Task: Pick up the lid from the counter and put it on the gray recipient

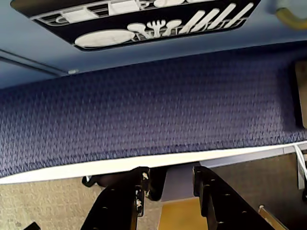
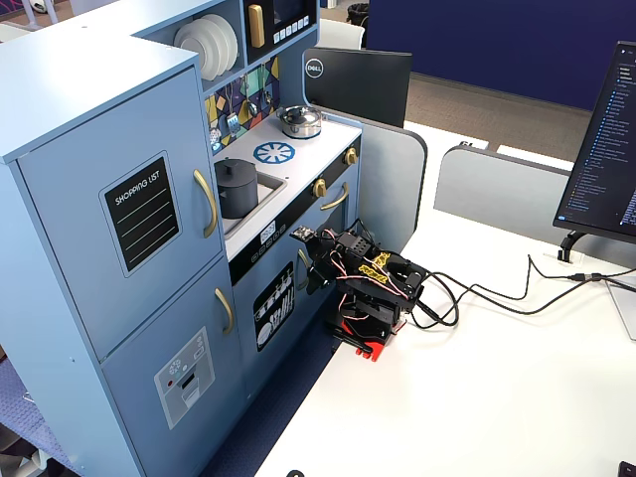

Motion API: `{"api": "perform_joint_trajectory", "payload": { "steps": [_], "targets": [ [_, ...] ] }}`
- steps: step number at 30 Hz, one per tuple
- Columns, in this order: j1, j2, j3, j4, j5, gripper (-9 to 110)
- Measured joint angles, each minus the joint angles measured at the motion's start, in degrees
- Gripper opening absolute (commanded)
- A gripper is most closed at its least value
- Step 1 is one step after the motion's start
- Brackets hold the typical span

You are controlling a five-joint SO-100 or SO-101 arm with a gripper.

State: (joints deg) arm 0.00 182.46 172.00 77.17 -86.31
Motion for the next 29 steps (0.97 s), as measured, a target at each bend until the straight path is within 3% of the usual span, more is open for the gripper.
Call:
{"api": "perform_joint_trajectory", "payload": {
  "steps": [29],
  "targets": [
    [0.0,0.0,0.0,0.0,0.0,6]
  ]
}}
